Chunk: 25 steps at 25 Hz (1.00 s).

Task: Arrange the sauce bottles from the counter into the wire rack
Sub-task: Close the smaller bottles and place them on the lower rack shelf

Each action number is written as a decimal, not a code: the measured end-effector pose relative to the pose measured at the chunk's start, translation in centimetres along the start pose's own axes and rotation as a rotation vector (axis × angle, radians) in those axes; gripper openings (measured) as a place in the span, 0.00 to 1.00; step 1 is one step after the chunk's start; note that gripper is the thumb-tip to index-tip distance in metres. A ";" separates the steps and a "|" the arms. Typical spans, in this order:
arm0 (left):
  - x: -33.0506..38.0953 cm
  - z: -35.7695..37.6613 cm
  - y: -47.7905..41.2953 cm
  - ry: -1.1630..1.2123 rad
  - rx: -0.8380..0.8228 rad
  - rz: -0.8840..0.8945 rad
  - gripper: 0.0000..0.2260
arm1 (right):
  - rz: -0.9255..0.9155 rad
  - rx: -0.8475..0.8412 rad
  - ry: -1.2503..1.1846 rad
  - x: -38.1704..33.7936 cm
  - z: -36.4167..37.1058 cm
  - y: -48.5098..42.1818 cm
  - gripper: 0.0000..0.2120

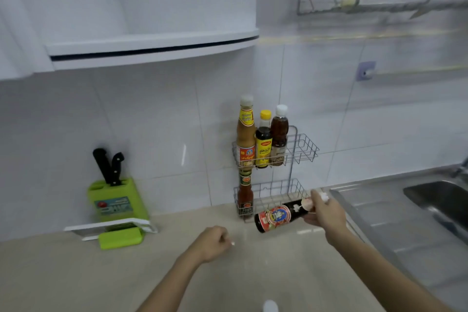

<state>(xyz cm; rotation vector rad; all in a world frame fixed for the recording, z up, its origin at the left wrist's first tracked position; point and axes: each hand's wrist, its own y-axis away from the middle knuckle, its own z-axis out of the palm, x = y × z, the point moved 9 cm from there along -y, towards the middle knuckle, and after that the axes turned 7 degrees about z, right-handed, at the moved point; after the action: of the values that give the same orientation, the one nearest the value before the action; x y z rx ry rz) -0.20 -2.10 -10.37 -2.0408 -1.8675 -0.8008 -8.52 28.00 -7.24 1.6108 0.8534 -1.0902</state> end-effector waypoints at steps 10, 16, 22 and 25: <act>-1.5 1.9 -6.1 0.257 0.190 -0.098 0.07 | 0.096 0.096 -0.225 0.8 1.9 -8.9 0.20; -3.6 1.9 -8.8 0.357 0.386 -0.167 0.05 | -0.082 0.144 0.031 -0.4 5.1 -10.0 0.17; -3.8 4.2 -11.8 0.572 0.250 -0.261 0.23 | -0.319 -0.002 0.178 -2.6 9.8 -9.1 0.13; -2.7 4.4 -12.9 0.685 0.263 -0.212 0.25 | -0.399 -0.109 0.220 -2.9 12.3 -8.8 0.10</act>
<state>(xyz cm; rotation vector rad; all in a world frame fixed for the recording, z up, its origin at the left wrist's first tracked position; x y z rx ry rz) -11.89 -0.22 -17.67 -1.2069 -1.6743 -1.0678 -20.56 18.61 -8.92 1.5234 1.4015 -1.1250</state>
